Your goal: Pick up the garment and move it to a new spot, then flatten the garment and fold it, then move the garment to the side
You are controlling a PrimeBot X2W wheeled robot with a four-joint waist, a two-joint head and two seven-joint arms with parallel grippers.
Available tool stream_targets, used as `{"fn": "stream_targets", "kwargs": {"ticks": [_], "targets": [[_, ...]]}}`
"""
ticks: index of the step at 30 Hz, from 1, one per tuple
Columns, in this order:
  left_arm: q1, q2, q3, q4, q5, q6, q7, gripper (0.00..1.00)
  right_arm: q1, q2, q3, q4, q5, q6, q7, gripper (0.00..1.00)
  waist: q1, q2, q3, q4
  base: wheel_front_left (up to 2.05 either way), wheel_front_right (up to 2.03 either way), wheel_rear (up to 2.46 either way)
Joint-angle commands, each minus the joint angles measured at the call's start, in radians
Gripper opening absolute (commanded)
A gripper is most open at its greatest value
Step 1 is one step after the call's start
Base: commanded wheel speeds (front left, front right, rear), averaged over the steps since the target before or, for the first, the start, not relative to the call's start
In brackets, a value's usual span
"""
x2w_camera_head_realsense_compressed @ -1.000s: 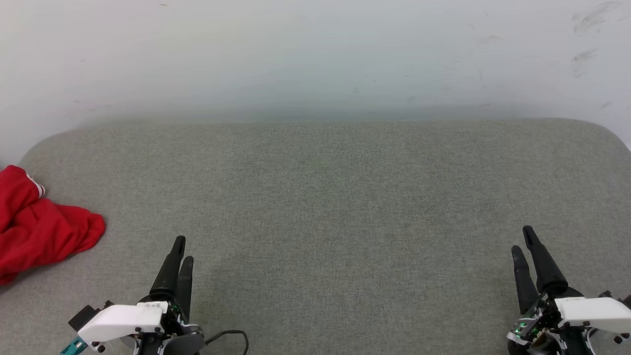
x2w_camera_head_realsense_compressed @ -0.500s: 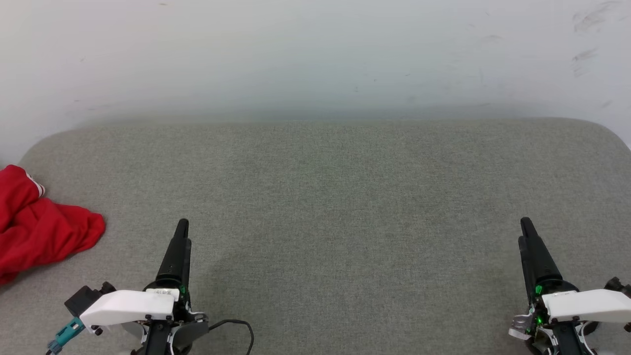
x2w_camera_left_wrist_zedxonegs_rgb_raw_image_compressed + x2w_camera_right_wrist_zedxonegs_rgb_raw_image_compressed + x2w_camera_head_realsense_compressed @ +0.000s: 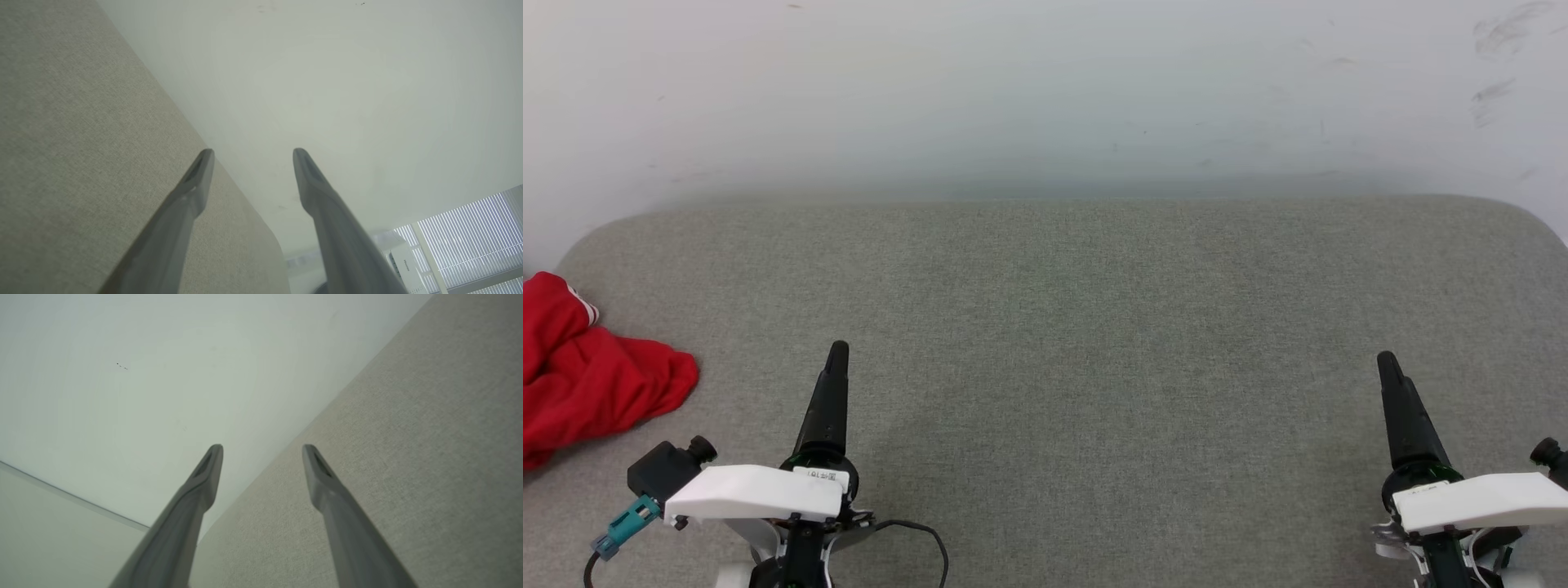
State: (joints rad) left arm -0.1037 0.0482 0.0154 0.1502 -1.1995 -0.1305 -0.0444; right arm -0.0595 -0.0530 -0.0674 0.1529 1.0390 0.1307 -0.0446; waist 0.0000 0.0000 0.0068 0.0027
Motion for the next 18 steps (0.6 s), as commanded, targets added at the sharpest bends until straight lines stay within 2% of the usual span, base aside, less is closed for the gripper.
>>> {"fn": "stream_targets", "kwargs": {"ticks": [1,18], "targets": [[-0.018,0.002,-0.006,-0.023,0.032,0.0,-0.009,1.0,-0.004,-0.001,0.002,-0.023,-0.041,0.0,-0.01,1.0,0.0,0.0,0.0,0.0,0.0,0.0,0.0],[-0.005,0.002,-0.03,-0.031,0.345,0.0,-0.065,1.0,0.015,0.001,0.011,-0.068,-0.366,0.0,-0.039,1.0,0.0,0.0,-0.002,-0.002,0.0,0.0,0.0]]}}
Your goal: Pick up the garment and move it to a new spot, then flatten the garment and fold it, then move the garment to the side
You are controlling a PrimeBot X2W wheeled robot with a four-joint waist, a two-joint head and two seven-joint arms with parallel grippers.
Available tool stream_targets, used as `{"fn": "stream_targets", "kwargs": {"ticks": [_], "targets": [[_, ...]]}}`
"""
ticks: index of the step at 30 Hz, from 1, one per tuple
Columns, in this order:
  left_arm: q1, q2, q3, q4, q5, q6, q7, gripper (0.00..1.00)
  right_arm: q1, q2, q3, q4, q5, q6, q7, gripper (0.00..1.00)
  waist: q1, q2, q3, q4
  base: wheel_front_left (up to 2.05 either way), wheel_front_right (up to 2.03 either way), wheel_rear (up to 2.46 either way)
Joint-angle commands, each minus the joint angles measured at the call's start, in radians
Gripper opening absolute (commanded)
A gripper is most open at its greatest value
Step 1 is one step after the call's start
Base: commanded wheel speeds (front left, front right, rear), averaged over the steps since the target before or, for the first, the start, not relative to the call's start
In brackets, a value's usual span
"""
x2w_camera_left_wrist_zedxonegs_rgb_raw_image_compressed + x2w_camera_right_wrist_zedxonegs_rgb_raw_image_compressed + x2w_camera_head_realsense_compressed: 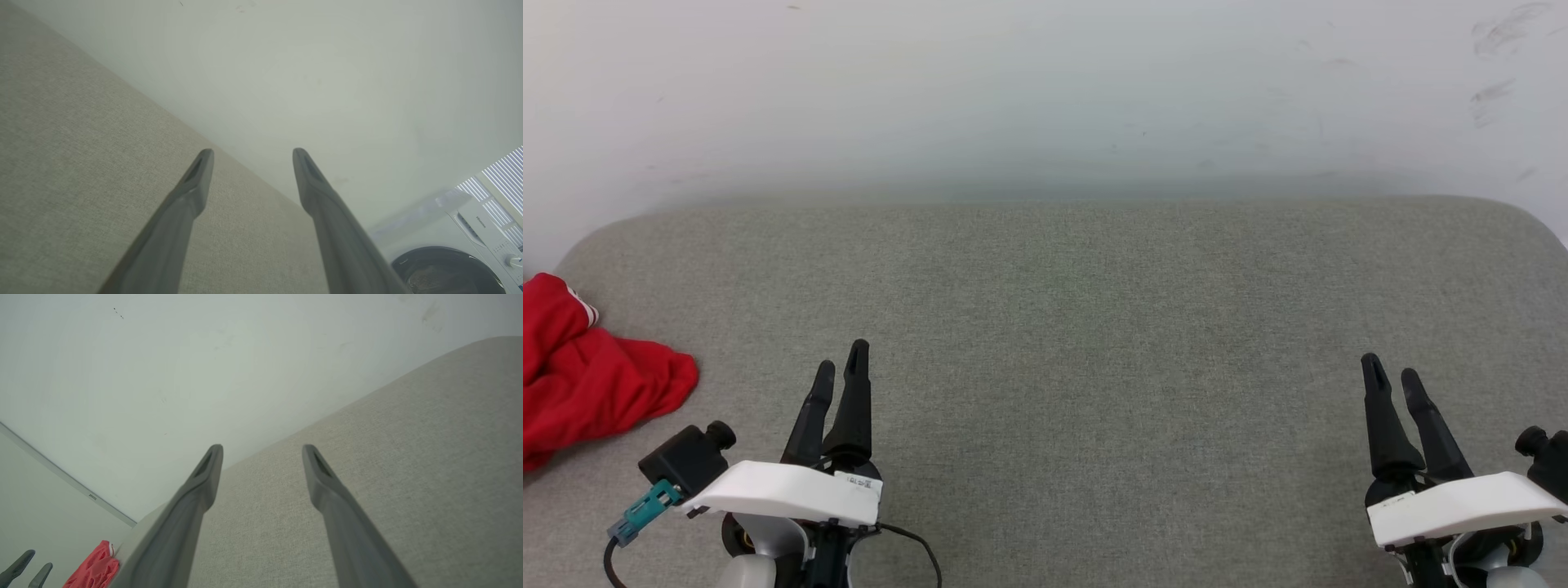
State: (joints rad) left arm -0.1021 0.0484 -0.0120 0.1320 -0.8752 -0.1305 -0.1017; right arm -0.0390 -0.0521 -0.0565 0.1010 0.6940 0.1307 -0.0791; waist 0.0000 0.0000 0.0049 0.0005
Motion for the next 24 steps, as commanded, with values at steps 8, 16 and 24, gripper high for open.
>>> {"fn": "stream_targets", "kwargs": {"ticks": [8,16,24], "targets": [[0.0,0.002,-0.002,-0.007,0.165,0.001,-0.031,1.0,0.008,0.001,-0.009,-0.048,-0.154,0.0,0.005,1.0,0.0,0.0,0.0,0.001,0.0,0.0,0.0],[0.004,0.002,-0.008,0.007,0.29,0.001,-0.053,1.0,0.018,0.002,-0.008,-0.078,-0.261,0.0,0.022,1.0,0.0,0.0,-0.001,0.0,0.0,0.0,0.0],[0.008,0.002,-0.012,0.022,0.402,0.001,-0.073,1.0,0.031,0.002,-0.02,-0.103,-0.343,0.0,0.036,1.0,0.0,0.0,-0.003,0.004,0.0,0.0,0.0]]}}
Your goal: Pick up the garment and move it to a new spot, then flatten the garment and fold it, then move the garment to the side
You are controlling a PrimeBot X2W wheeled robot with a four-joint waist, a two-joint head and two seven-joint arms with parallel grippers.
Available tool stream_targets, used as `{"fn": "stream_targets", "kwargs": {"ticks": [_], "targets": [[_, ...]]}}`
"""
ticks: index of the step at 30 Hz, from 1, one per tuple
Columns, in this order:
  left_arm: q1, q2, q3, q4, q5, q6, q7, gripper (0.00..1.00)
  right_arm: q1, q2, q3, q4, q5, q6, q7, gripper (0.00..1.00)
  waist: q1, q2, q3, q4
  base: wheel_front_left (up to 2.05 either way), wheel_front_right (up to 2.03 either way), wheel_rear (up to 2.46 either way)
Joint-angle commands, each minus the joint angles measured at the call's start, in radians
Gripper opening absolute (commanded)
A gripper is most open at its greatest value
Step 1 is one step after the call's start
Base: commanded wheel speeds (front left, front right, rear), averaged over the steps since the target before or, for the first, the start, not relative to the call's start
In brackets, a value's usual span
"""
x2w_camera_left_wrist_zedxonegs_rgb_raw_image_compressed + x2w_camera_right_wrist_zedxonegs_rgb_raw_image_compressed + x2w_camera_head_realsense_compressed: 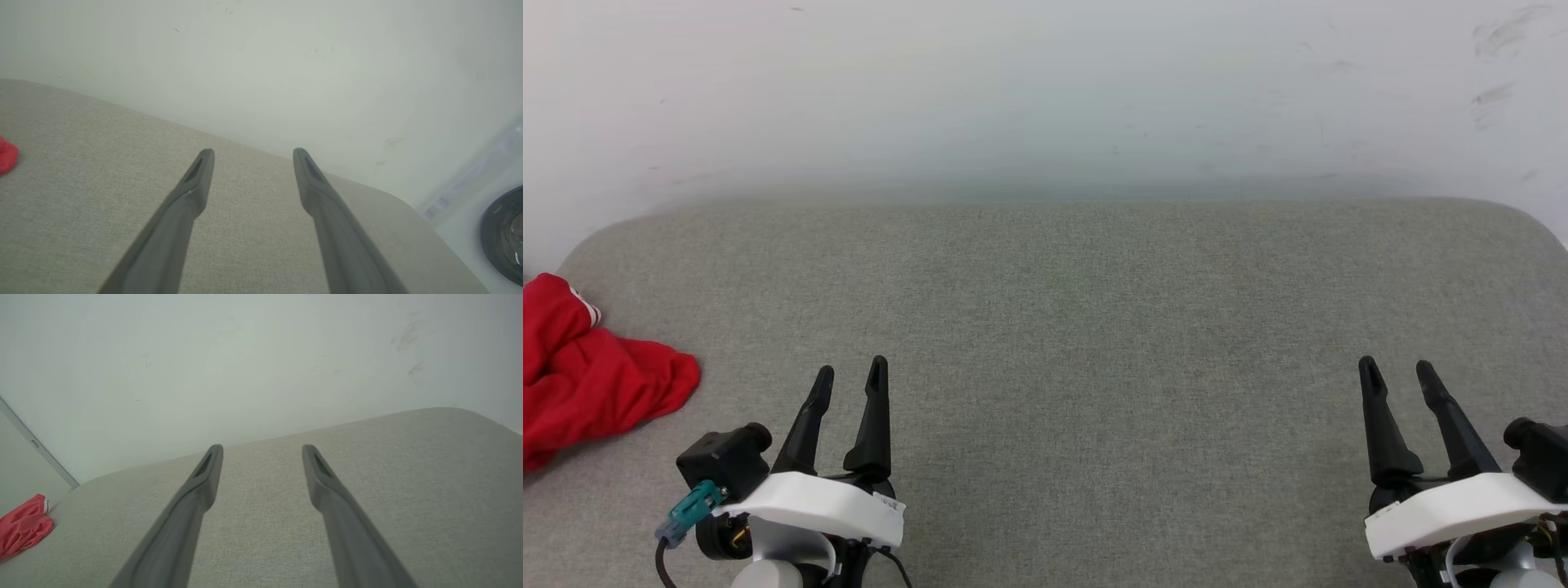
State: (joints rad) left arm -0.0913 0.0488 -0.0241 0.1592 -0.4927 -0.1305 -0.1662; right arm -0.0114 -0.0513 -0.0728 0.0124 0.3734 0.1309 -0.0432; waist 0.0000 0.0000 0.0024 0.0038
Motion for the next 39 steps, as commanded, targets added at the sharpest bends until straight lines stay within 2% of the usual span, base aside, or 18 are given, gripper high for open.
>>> {"fn": "stream_targets", "kwargs": {"ticks": [1,24,39], "targets": [[-0.003,0.002,0.0,-0.005,0.032,0.001,-0.01,1.0,0.005,0.001,-0.008,-0.016,-0.029,0.0,0.003,1.0,0.0,0.0,0.0,0.001,0.0,0.0,0.0],[-0.002,0.002,-0.014,0.041,0.241,0.0,-0.06,1.0,0.029,0.001,-0.033,-0.057,-0.223,0.0,0.023,1.0,0.0,0.0,-0.01,0.009,0.0,0.0,0.0],[-0.01,0.002,-0.024,0.066,0.345,0.0,-0.094,1.0,0.042,0.002,-0.037,-0.065,-0.264,0.0,0.001,1.0,0.0,0.0,-0.013,0.014,0.0,0.0,0.0]]}}
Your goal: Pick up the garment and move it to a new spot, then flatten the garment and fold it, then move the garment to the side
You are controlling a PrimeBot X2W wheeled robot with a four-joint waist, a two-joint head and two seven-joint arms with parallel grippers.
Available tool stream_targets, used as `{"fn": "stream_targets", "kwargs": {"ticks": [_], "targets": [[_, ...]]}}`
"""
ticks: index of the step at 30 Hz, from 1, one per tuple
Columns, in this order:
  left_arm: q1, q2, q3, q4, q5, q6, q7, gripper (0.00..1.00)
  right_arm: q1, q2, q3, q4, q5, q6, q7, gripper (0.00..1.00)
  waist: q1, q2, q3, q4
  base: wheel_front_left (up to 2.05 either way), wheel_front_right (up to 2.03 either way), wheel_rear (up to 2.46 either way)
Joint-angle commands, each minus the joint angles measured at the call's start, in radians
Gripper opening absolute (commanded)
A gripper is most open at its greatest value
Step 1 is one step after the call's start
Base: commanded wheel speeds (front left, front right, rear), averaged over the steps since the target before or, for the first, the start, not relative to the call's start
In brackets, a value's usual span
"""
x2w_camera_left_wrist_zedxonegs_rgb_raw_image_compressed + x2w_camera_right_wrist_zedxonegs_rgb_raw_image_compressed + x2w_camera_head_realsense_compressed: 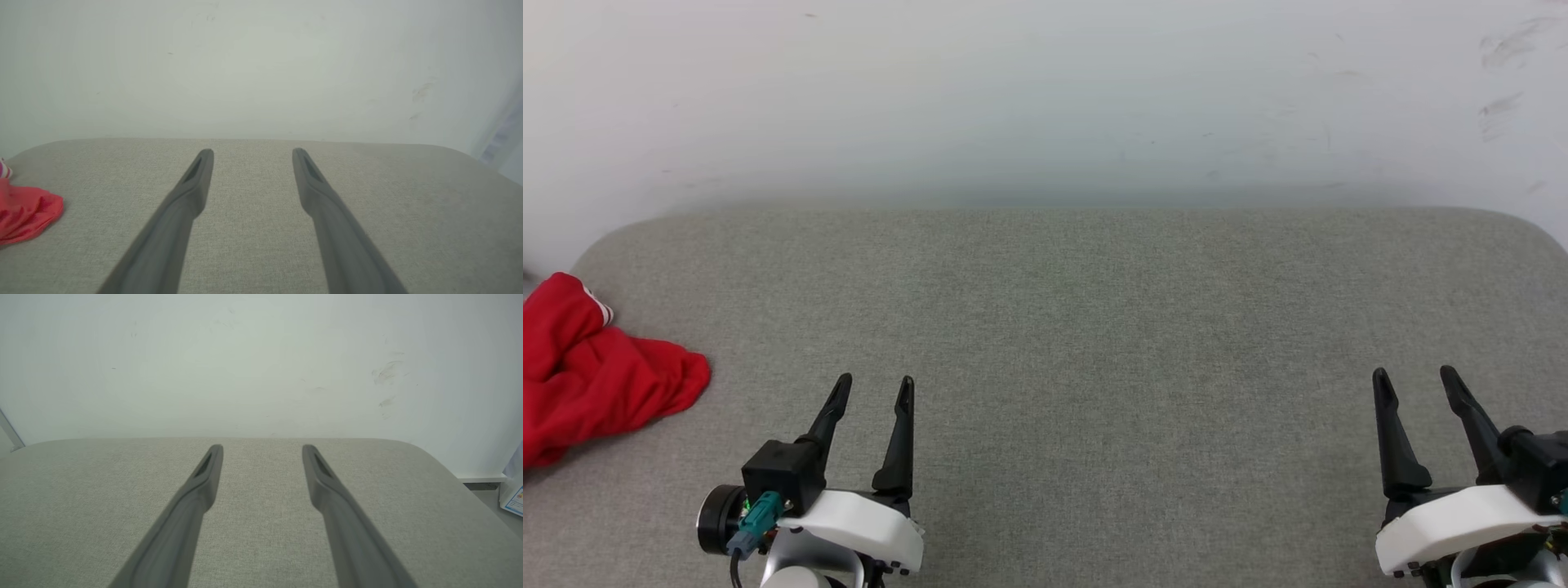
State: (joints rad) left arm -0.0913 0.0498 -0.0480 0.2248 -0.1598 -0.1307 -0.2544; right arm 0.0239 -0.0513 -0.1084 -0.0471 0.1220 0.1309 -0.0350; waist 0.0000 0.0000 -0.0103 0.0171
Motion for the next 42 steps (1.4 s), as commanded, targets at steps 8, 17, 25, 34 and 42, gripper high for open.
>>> {"fn": "stream_targets", "kwargs": {"ticks": [8,17,25,34,42], "targets": [[-0.013,0.001,-0.009,0.009,0.006,0.0,-0.011,1.0,0.007,0.002,-0.002,0.012,0.011,0.0,-0.019,1.0,0.0,0.0,-0.002,0.016,0.0,0.0,0.0],[-0.029,0.001,0.006,0.02,-0.017,0.0,-0.011,1.0,0.011,0.002,0.003,0.0,-0.004,0.0,-0.02,1.0,0.0,0.0,0.0,0.087,0.0,0.0,0.0],[-0.033,0.001,0.035,0.022,-0.01,0.004,-0.011,1.0,0.007,0.002,0.02,-0.012,-0.014,0.0,-0.01,1.0,0.0,0.0,0.005,0.201,0.0,0.0,0.0],[-0.031,0.001,0.057,0.019,0.008,0.013,-0.011,1.0,-0.014,0.002,0.049,-0.015,-0.032,0.0,-0.002,1.0,0.0,0.0,0.016,0.342,0.0,0.0,0.0],[-0.032,0.0,0.073,0.004,0.016,0.024,-0.011,1.0,-0.024,0.001,0.071,-0.034,-0.066,0.0,0.013,1.0,0.0,0.0,0.038,0.453,0.0,0.0,0.0]]}}
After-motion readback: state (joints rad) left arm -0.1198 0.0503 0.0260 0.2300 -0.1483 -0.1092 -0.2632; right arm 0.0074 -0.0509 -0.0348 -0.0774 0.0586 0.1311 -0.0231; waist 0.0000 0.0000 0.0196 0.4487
